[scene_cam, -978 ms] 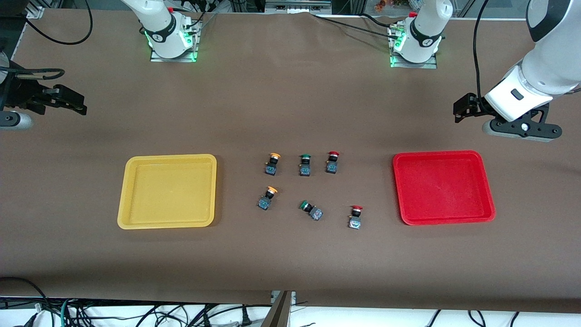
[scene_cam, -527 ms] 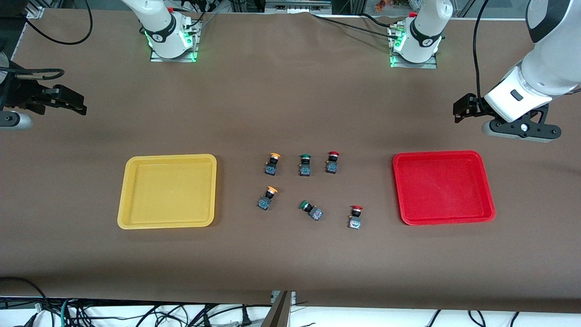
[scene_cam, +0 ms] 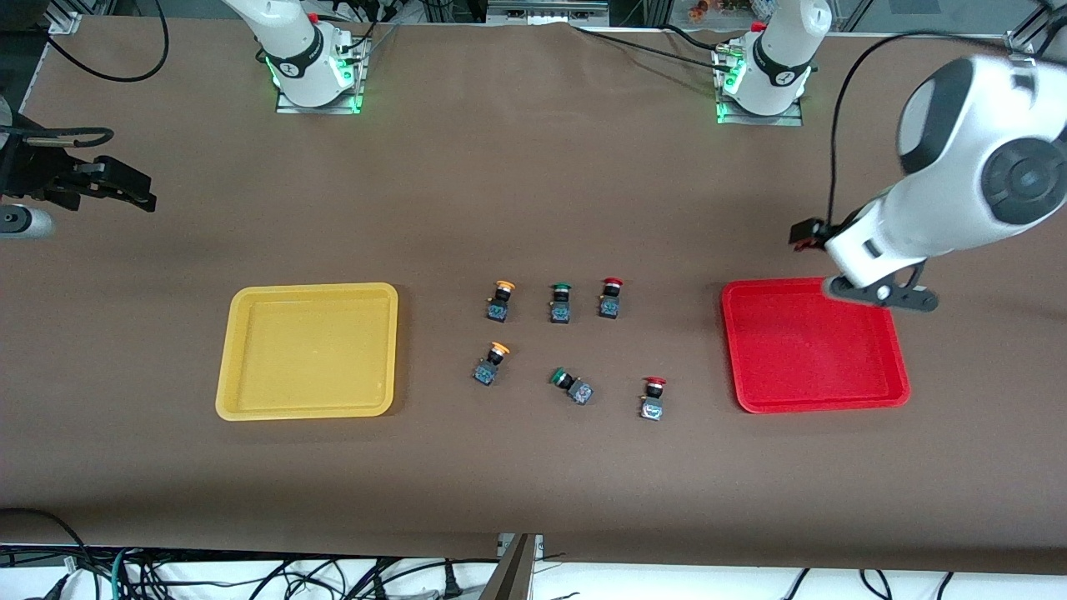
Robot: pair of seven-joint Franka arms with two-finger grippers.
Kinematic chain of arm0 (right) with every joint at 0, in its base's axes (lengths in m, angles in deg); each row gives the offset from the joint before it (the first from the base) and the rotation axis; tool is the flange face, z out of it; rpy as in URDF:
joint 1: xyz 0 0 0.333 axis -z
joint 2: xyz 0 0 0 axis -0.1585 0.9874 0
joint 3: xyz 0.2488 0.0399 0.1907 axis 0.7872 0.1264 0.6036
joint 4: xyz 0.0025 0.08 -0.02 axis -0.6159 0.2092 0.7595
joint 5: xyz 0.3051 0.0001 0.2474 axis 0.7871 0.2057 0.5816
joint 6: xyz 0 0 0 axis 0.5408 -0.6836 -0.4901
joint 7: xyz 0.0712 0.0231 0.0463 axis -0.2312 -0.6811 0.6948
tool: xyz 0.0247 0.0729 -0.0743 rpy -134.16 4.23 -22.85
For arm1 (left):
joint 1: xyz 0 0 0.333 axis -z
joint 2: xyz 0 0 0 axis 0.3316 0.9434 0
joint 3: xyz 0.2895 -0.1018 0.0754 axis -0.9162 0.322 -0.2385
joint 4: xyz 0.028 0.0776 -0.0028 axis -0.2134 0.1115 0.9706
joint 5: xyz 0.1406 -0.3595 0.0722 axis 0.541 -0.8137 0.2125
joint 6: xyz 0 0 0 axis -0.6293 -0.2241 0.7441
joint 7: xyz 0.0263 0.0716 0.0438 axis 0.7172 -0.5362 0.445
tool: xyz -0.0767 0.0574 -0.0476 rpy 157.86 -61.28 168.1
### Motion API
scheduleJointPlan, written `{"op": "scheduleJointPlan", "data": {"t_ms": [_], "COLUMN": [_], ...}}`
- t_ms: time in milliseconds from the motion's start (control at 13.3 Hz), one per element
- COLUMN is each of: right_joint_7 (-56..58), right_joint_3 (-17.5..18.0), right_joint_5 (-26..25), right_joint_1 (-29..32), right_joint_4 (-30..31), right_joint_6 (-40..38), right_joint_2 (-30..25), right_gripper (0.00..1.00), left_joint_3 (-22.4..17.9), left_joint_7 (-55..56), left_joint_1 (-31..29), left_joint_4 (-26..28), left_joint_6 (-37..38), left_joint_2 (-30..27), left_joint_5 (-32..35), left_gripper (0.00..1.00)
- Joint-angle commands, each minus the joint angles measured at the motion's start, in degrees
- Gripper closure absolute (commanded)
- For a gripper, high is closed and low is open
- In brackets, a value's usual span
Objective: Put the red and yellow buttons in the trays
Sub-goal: 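Reach the left gripper down to a red-capped button while the right arm rises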
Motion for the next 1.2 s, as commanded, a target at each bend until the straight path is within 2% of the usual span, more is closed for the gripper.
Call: {"op": "scheduleJointPlan", "data": {"t_ms": [0,226,301,452,753,978,1129], "right_joint_7": [-0.7,-1.0,-1.0,-1.1,-0.5,-0.5,-2.3], "right_joint_3": [0.1,0.1,0.0,0.1,0.4,0.7,0.7], "right_joint_5": [0.7,0.3,0.8,1.3,0.8,1.2,1.2], "right_joint_1": [0.3,0.3,0.4,0.2,0.0,-0.3,-3.8], "right_joint_4": [-0.8,-0.7,-0.7,-0.6,-0.7,-0.6,-0.5], "right_joint_6": [-0.4,0.5,0.5,1.4,2.4,4.8,8.8], "right_joint_2": [0.2,0.6,1.7,3.8,9.2,12.5,15.7], "right_gripper": [0.0,0.0,0.0,0.0,0.0,0.0,0.0], "left_joint_3": [-0.3,-0.2,-0.3,-0.3,-0.3,-0.3,-0.4], "left_joint_7": [6.6,9.4,9.3,9.2,9.5,9.5,10.2], "left_joint_1": [5.8,7.9,8.4,8.4,9.3,10.5,11.9], "left_joint_4": [-4.5,-13.0,-13.4,-12.5,-12.8,-10.3,-7.9], "left_joint_6": [-6.8,-14.2,-19.5,-36.5,-59.1,-60.8,-60.8], "left_joint_2": [7.6,17.9,20.1,24.8,36.3,36.6,36.7], "left_joint_5": [0.8,0.7,1.2,0.9,0.7,0.7,0.7], "left_gripper": [0.0,0.0,0.0,0.0,0.0,0.0,0.0]}}
